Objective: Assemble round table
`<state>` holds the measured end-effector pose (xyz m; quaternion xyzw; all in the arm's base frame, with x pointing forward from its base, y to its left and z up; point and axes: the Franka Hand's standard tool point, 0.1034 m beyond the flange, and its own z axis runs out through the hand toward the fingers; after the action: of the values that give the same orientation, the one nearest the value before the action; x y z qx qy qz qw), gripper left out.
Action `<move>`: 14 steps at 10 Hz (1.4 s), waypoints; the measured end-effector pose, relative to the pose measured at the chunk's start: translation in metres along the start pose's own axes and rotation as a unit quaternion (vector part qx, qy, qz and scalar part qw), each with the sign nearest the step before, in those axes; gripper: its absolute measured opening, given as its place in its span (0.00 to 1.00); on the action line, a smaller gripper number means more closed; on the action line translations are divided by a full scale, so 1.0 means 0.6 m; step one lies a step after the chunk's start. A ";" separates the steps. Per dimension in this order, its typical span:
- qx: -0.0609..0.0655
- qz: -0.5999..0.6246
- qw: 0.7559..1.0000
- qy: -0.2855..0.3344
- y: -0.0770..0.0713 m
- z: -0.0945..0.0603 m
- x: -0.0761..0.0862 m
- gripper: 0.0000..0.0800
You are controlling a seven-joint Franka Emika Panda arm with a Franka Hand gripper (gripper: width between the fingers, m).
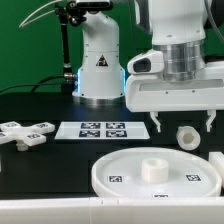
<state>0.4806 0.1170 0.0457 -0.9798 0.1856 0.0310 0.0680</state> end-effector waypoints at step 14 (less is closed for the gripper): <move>-0.055 -0.028 0.929 -0.366 -0.007 0.027 -0.044 0.81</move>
Offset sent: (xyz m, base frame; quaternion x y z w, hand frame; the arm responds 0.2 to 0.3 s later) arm -0.0061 0.0201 -0.0033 -0.0048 -0.1219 0.0130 0.9925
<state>0.4572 0.1327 0.0323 -0.9075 0.1184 0.3954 0.0784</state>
